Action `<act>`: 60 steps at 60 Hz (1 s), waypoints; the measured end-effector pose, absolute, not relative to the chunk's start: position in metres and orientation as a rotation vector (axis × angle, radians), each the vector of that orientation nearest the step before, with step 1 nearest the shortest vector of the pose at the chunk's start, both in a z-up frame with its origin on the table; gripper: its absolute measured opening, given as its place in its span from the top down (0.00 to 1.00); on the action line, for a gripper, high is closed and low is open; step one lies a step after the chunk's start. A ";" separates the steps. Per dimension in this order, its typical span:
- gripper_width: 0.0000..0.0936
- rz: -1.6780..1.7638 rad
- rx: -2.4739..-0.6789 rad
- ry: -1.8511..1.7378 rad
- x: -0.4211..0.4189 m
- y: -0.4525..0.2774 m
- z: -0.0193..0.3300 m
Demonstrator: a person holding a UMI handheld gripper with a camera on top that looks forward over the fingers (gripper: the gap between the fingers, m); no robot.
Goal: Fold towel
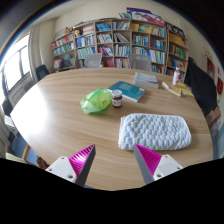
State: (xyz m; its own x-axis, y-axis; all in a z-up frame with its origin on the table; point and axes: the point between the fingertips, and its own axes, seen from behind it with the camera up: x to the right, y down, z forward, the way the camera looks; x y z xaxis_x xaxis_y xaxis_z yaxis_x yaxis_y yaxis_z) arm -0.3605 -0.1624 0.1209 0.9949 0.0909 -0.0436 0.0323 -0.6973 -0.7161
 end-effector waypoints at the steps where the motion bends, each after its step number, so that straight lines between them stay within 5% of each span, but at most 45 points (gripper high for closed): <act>1: 0.13 0.082 -2.348 -0.089 -0.355 -0.156 0.113; 17: 0.25 0.064 -2.444 -0.188 -0.330 -0.084 0.014; 25: 0.66 -0.025 -2.474 -0.285 -0.316 -0.070 -0.024; 29: 0.88 -0.051 -2.481 -0.297 -0.311 -0.070 -0.018; 32: 0.95 -0.043 -2.476 -0.280 -0.308 -0.067 -0.019; 40: 0.96 0.095 -2.448 -0.192 -0.307 -0.061 0.015; 53: 0.96 0.276 -2.300 0.165 -0.221 -0.047 0.144; 60: 0.95 0.168 -2.321 0.235 -0.134 -0.057 0.134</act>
State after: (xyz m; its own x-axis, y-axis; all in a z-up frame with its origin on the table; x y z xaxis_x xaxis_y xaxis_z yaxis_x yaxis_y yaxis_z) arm -0.1343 -0.0568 0.1340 0.9741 -0.1174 -0.1935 -0.2210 -0.6778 -0.7012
